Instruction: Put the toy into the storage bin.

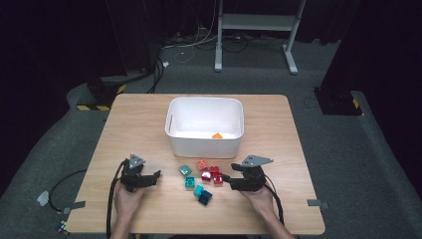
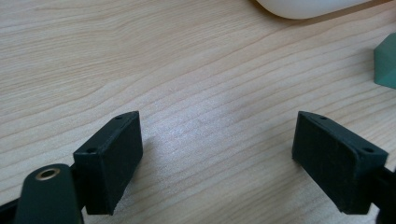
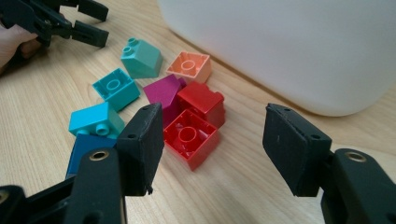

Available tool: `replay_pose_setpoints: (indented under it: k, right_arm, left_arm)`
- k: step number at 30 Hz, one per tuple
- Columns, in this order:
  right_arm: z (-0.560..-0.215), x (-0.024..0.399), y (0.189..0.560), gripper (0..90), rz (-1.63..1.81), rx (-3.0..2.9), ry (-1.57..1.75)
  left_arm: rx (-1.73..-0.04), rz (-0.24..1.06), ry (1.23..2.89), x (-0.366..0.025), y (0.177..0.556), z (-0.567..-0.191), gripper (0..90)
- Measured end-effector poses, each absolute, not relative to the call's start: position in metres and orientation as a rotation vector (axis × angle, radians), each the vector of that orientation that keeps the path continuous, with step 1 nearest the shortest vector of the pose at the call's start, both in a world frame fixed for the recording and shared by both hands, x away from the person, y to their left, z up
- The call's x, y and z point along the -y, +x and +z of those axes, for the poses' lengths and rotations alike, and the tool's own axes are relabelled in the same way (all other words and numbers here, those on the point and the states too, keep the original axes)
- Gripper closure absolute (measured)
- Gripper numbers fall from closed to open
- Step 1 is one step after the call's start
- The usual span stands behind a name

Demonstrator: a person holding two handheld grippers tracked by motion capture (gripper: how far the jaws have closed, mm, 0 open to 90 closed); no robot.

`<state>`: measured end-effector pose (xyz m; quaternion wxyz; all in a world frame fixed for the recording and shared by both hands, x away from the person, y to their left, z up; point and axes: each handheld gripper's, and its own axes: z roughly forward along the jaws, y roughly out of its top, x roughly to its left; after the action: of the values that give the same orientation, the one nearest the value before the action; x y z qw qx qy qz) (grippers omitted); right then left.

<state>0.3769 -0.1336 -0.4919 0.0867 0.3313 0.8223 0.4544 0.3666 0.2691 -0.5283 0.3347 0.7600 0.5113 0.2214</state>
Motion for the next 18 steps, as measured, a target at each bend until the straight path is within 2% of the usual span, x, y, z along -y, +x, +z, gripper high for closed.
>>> replay_pose_setpoints:
  k: [18]
  right_arm:
    - [-0.512, 0.113, 0.379, 33.4, 1.301, -2.510, 0.983]
  left_arm:
    - [-1.335, 0.578, 1.982, -0.269, 0.367, -0.528, 16.3]
